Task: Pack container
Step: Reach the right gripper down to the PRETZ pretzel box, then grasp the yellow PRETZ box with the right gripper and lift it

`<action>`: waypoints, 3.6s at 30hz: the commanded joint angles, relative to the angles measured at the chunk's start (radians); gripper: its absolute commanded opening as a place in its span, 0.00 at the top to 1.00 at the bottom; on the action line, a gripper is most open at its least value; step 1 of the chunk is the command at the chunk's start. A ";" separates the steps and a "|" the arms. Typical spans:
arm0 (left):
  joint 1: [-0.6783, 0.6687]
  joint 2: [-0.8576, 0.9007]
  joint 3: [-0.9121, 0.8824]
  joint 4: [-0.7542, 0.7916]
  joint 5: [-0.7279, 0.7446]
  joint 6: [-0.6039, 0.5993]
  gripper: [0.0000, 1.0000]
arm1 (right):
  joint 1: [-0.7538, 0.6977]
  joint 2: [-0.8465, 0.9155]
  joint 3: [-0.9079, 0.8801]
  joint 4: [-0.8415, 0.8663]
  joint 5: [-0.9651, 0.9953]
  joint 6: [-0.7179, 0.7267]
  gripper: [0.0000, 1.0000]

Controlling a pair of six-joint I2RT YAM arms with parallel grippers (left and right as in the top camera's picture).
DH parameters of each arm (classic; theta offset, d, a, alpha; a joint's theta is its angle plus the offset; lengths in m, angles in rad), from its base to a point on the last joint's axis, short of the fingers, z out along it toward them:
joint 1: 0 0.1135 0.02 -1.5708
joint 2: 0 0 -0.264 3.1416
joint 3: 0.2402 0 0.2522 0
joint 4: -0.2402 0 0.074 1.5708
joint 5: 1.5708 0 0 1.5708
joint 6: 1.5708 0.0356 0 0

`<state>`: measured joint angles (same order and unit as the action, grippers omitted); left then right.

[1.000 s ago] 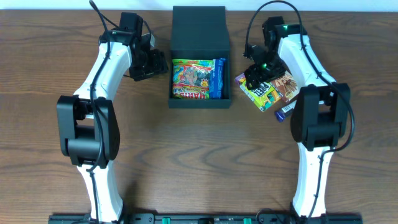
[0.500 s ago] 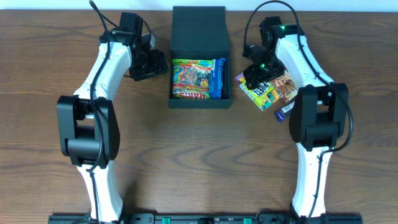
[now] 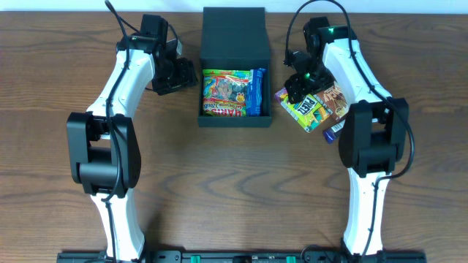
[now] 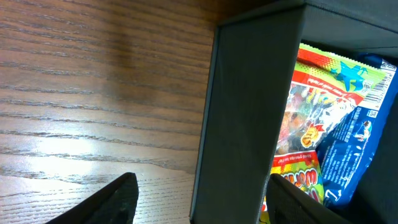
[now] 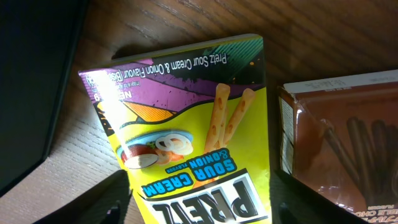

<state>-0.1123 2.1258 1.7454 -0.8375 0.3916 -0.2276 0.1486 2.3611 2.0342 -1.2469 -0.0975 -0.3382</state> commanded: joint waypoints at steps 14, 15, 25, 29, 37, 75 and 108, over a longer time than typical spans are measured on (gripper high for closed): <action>0.003 -0.023 0.019 -0.002 -0.010 0.022 0.32 | 0.010 -0.006 -0.035 0.020 -0.012 0.001 0.17; 0.003 -0.023 0.019 -0.002 -0.010 0.022 0.32 | 0.010 -0.006 -0.035 0.020 -0.012 0.001 0.17; 0.003 -0.023 0.019 -0.002 -0.010 0.022 0.32 | 0.010 -0.003 -0.036 0.029 -0.017 0.000 0.09; 0.003 -0.023 0.019 0.000 -0.010 0.022 0.32 | 0.010 -0.003 -0.036 0.027 -0.042 0.000 0.04; 0.003 -0.023 0.019 0.001 -0.010 0.022 0.32 | 0.010 -0.003 -0.079 0.035 -0.056 -0.015 0.01; 0.023 -0.023 0.019 -0.004 -0.032 0.023 0.32 | 0.107 -0.003 -0.115 0.113 0.199 0.189 0.18; 0.082 -0.023 0.019 -0.022 -0.030 0.021 0.33 | 0.135 -0.003 0.377 -0.165 0.060 0.514 0.21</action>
<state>-0.0574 2.1258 1.7454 -0.8562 0.3660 -0.2276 0.2565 2.3634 2.3833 -1.4155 0.0357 0.0799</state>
